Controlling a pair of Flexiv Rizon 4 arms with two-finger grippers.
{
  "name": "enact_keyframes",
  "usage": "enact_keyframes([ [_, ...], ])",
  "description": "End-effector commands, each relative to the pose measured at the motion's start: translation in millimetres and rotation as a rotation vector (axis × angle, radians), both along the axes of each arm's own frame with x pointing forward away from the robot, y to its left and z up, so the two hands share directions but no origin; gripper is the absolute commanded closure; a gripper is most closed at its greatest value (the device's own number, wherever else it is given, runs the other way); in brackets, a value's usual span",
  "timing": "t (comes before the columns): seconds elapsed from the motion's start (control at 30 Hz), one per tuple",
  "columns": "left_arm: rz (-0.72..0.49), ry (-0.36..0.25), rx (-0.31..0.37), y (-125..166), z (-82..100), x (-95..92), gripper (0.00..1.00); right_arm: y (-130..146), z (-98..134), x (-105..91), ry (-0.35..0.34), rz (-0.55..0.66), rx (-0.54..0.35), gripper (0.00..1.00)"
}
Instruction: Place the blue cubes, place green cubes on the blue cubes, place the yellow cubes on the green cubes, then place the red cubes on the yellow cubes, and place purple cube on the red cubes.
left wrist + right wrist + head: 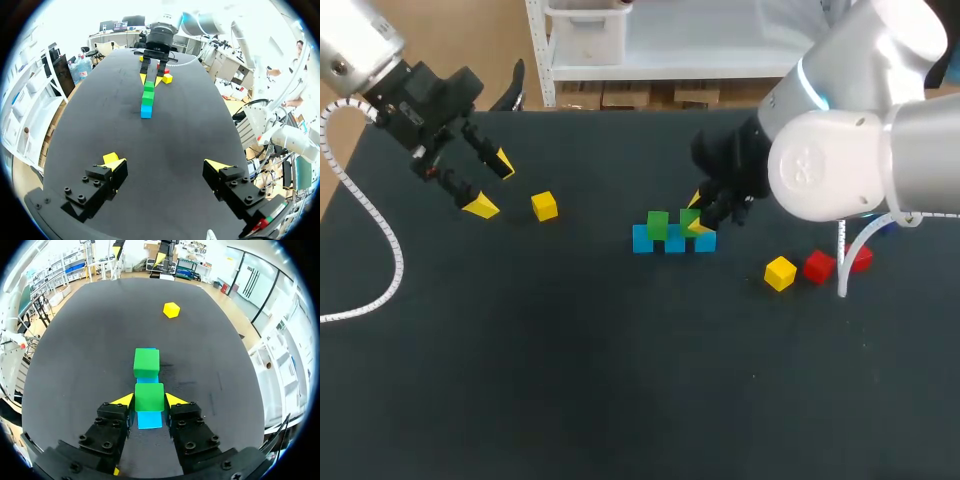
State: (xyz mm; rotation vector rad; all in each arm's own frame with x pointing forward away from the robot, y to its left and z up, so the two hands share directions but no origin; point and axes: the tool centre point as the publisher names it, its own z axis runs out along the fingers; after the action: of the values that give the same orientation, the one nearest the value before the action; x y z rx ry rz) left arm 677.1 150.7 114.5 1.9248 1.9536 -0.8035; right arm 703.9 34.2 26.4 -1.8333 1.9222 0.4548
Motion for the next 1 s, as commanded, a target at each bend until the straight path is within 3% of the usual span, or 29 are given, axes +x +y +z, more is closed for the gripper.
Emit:
enact_keyframes([
  [0.03, -0.003, 0.000, -0.001, 0.4, -0.4, 1.2, 0.00, -0.4, -0.2, 1.3, 0.004, 0.003, 0.002, 1.00],
  [1.0, -0.003, 0.000, -0.001, 0.4, -0.4, 1.2, 0.00, -1.0, -0.8, 1.6, 0.012, 0.002, 0.003, 1.00],
])
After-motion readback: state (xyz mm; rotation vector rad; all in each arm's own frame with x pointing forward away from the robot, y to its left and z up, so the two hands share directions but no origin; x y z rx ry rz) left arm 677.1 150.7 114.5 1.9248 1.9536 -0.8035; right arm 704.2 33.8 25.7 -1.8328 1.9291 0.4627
